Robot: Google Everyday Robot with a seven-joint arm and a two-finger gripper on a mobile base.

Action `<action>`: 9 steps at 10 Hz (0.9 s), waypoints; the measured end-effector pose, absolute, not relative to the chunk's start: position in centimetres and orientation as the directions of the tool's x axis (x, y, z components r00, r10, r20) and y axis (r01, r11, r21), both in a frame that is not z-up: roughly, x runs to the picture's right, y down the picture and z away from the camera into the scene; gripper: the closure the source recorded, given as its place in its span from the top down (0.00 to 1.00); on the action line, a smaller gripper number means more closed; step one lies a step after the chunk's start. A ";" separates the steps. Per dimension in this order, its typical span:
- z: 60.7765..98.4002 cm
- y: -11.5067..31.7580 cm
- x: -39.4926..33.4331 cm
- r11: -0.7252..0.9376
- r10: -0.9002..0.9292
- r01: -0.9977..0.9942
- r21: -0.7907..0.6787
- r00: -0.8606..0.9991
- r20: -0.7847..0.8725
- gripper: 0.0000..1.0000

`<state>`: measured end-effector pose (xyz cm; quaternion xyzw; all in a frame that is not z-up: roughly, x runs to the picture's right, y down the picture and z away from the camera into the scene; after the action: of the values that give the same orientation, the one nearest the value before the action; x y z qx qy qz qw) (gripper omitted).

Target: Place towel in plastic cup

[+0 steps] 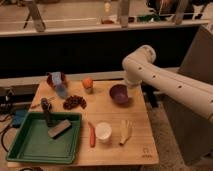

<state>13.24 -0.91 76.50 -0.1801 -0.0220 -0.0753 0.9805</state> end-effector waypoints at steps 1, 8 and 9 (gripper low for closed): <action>77.0 -1.0 13.3 0.924 -0.122 0.136 -0.357 0.991 0.061 0.75; 84.1 -0.6 26.5 0.939 -0.002 0.021 -0.344 0.998 0.058 0.75; 84.9 -0.7 27.4 0.941 -0.005 0.028 -0.337 0.998 0.068 0.75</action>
<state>27.42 -0.71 84.90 -0.1717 -0.0332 -0.0083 0.9846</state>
